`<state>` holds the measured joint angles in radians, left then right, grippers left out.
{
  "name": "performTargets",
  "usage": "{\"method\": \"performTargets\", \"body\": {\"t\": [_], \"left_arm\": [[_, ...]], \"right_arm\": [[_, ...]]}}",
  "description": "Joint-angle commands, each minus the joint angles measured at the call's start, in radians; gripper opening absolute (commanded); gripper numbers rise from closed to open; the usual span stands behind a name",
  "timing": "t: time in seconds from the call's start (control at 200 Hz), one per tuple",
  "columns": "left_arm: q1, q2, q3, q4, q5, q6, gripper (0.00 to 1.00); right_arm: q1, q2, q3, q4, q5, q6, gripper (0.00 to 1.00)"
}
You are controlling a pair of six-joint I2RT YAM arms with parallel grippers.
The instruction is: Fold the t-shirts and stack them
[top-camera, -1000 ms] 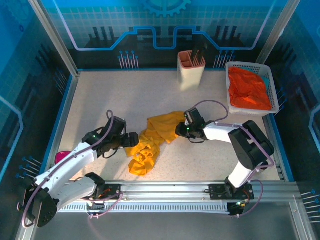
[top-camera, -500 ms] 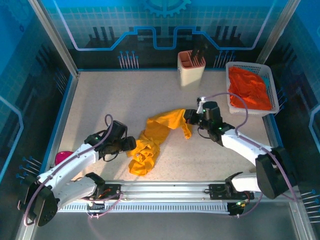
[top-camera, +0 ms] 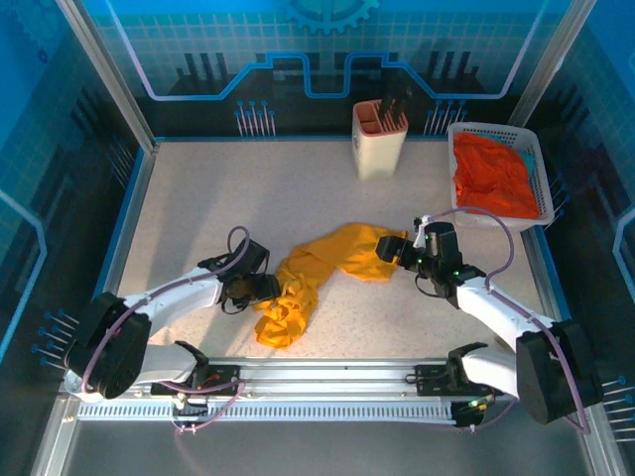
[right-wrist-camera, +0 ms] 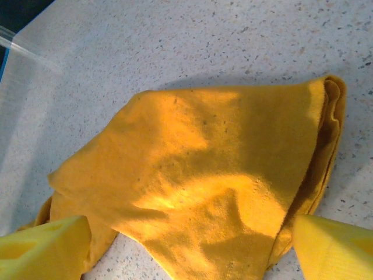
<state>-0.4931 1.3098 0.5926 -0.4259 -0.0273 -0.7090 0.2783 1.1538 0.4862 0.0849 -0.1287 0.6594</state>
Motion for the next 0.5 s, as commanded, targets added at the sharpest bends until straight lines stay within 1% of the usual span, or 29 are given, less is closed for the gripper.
{"method": "performTargets", "body": {"t": [0.0,0.05,0.075,0.11,0.145,0.285,0.33,0.41,0.495], "left_arm": [[-0.004,0.034,-0.013,0.066,0.027,-0.017,0.53],[-0.004,0.045,-0.017,0.082,0.018,-0.018,0.48],[-0.005,0.048,-0.018,0.087,0.012,-0.017,0.42],[-0.005,0.052,-0.016,0.087,0.000,-0.013,0.39],[-0.005,0.053,-0.010,0.079,-0.016,-0.006,0.33],[-0.004,0.021,0.046,-0.010,-0.093,0.046,0.07],[-0.002,0.003,0.071,-0.048,-0.115,0.068,0.01],[0.006,-0.030,0.127,-0.126,-0.163,0.113,0.00],[0.014,-0.065,0.188,-0.200,-0.200,0.155,0.00]], "right_arm": [[-0.007,-0.005,-0.001,-0.029,-0.036,-0.014,0.92],[-0.002,0.010,-0.005,-0.018,-0.048,-0.018,0.92],[-0.001,0.020,-0.011,-0.002,-0.058,-0.018,0.92],[0.000,0.039,-0.018,0.015,-0.068,-0.017,0.91],[0.001,0.061,-0.017,0.016,-0.077,-0.017,0.91],[0.035,0.155,0.008,-0.034,-0.065,-0.007,0.83],[0.051,0.180,0.013,-0.040,-0.058,-0.006,0.81],[0.079,0.218,0.030,-0.067,-0.025,0.001,0.76],[0.104,0.246,0.037,-0.059,-0.018,0.004,0.68]]}}
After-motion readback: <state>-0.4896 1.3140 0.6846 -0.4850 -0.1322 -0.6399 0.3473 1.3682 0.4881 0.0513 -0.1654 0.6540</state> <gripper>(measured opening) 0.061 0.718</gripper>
